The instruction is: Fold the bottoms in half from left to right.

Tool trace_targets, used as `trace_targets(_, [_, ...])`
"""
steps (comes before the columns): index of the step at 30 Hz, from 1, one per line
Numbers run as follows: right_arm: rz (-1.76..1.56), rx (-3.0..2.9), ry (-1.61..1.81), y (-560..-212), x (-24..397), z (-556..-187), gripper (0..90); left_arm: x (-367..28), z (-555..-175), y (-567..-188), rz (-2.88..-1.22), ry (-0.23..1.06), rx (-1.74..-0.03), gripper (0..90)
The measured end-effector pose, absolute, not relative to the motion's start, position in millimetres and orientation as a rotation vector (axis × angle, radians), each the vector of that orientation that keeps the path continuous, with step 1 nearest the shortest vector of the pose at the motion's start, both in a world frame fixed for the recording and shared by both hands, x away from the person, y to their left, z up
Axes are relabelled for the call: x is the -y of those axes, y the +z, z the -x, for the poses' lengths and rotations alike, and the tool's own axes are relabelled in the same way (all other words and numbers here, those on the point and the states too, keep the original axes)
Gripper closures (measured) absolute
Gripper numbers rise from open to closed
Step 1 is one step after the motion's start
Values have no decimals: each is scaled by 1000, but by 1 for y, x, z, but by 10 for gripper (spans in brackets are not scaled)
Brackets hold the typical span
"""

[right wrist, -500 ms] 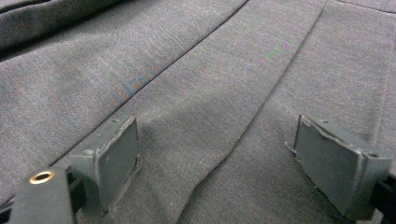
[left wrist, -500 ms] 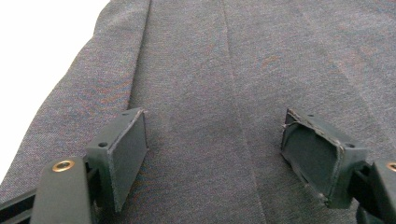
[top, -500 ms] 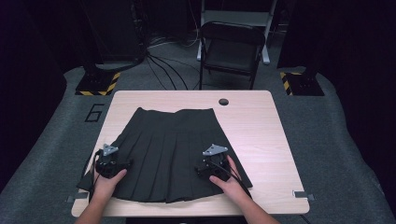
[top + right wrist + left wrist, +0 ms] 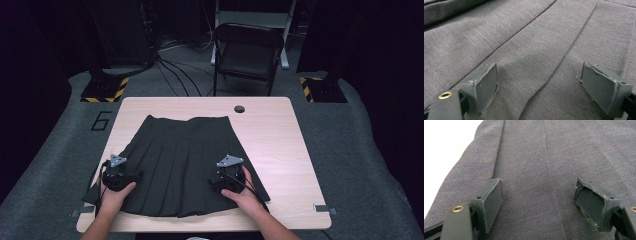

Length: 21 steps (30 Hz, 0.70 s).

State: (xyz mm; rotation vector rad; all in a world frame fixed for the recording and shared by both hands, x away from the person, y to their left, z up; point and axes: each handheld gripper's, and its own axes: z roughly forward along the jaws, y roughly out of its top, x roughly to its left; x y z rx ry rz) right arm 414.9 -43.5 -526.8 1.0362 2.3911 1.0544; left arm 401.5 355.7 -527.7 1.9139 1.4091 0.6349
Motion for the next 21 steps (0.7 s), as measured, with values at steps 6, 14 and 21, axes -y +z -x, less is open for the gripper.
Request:
trace_targets(6, [-1027,-2368,1038,-526,43,-408,137,-356,-401,-527,-1914,630,-1409,229])
trace_targets(14, [-1060,-2373,1048,-525,42,-405,214,-356,-399,-526,-1916,616,-1415,261])
trace_targets(21, [-1066,-2384,1050,-517,42,-402,317,-359,-397,-520,-1924,593,-1441,323])
